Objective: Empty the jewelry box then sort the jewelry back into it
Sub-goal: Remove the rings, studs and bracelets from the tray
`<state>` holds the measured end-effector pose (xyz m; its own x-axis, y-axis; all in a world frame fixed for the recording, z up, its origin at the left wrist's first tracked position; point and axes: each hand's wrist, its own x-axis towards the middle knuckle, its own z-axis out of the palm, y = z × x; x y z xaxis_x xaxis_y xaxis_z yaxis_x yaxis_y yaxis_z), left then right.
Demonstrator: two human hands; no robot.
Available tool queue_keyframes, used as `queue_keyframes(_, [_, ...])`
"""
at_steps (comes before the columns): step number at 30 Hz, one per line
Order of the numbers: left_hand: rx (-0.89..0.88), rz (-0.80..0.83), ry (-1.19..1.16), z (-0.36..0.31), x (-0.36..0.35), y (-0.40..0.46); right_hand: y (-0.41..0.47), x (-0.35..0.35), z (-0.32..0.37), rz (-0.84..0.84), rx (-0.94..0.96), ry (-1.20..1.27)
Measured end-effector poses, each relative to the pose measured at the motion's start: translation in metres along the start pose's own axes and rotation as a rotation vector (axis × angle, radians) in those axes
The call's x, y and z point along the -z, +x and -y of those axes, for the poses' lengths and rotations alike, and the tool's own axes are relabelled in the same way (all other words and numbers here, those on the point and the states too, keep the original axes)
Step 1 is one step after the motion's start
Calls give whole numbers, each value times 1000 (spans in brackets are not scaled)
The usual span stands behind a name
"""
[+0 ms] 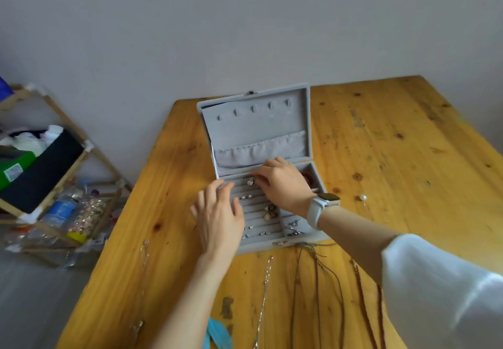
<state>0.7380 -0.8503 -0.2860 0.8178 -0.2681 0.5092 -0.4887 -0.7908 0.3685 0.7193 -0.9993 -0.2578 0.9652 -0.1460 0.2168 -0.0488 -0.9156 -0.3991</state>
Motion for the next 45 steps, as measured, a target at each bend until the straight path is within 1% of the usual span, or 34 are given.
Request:
queue_keyframes(3, [-32,-12,13,3,0,3,9,-11,6,30,-44,-94])
queue_keyframes(5, [-67,5,42,3,1,8,10,-13,6,17,-62,-94])
queue_keyframes(7, [-110,35,74,0,0,15,10,-11,3,7,-63,-5])
queue_keyframes(10, [-182,56,146,-8,-4,26,3,4,-4,-50,-94,225])
queue_keyframes(12, [-213,80,205,-15,-10,33,-7,19,-11,-88,-129,306])
queue_keyframes(14, [-210,104,226,-20,-18,37,-21,34,-23,-125,-156,340])
queue_keyframes(17, [-148,147,213,-26,-22,41,-47,57,-48,-178,-195,357])
queue_keyframes(19, [-104,198,225,-29,-22,42,-68,70,-67,-201,-240,374])
queue_keyframes(22, [-93,223,226,-28,-19,44,-99,83,-97,-217,-323,355])
queue_keyframes(24, [-62,219,185,-31,-17,44,-117,85,-117,-200,-397,311])
queue_keyframes(27, [-33,160,37,-45,-13,41,-138,83,-139,-173,-478,246])
queue_keyframes(30, [-114,120,-205,-78,-10,30,-148,80,-150,-196,-483,213])
queue_keyframes(31, [-152,148,-271,-93,-11,25,-149,79,-152,-211,-472,191])
queue_keyframes(33, [-229,271,-336,-123,-15,12,-150,76,-156,-233,-442,135])
queue_keyframes(35, [-296,396,-353,-152,-23,-2,-151,72,-161,-275,-424,77])
queue_keyframes(37, [-348,473,-334,-176,-36,-10,-152,70,-166,-326,-438,40])
queue_keyframes(41, [-399,561,-255,-207,-60,-15,-156,69,-173,-377,-454,74])
queue_keyframes(45, [-446,559,-171,-218,-75,-18,-158,68,-176,-372,-434,109])
